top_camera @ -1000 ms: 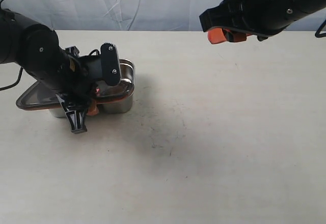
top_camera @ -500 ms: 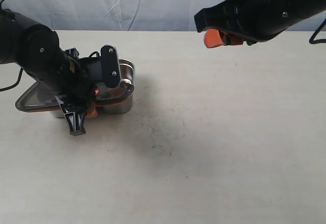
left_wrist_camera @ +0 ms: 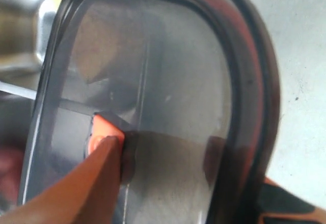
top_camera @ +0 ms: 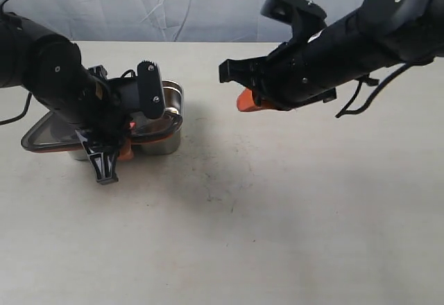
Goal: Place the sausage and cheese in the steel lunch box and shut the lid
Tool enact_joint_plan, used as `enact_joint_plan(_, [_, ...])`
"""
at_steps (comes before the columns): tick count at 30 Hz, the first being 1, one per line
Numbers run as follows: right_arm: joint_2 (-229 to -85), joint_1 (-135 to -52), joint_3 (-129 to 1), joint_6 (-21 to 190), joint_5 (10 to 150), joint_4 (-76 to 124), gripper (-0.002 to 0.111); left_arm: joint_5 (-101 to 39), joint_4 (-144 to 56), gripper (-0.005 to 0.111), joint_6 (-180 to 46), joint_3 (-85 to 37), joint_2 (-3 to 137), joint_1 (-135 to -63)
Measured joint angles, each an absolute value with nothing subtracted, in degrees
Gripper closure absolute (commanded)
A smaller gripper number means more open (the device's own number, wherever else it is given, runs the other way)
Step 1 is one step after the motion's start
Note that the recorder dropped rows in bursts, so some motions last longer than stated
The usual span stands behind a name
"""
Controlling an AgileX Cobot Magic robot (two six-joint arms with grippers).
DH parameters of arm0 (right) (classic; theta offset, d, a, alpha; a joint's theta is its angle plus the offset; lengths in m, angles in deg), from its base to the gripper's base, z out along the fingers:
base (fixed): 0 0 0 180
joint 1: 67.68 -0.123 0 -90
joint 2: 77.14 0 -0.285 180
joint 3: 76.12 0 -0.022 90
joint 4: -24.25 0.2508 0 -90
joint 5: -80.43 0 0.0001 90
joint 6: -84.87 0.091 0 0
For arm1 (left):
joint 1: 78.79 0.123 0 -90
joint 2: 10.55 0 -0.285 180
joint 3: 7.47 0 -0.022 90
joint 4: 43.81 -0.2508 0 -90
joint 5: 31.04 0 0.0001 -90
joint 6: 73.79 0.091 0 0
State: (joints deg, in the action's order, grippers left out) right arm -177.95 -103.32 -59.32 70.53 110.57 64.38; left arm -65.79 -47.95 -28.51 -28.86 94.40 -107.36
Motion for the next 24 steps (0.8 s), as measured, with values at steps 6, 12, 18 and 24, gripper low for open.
enact_joint_plan(6, [-186.1, -103.3, -59.3, 61.7, 109.3, 80.1, 0.108, -65.4, -48.2, 0.065, -29.6, -28.9, 94.4, -107.4])
enact_joint_plan(12, [-192.4, -103.3, -59.3, 42.9, 114.7, 107.0, 0.108, -65.2, -48.2, 0.065, -29.8, -28.9, 94.4, -107.4])
enact_joint_plan(18, [-198.6, -103.3, -61.2, 35.2, 121.4, 119.1, 0.108, -65.1, -48.2, 0.065, -30.1, -28.9, 94.4, -107.4])
enact_joint_plan(24, [-200.6, -103.2, -61.6, 34.6, 119.8, 118.0, 0.108, -65.0, -48.3, 0.065, -30.5, -28.9, 94.4, -107.4])
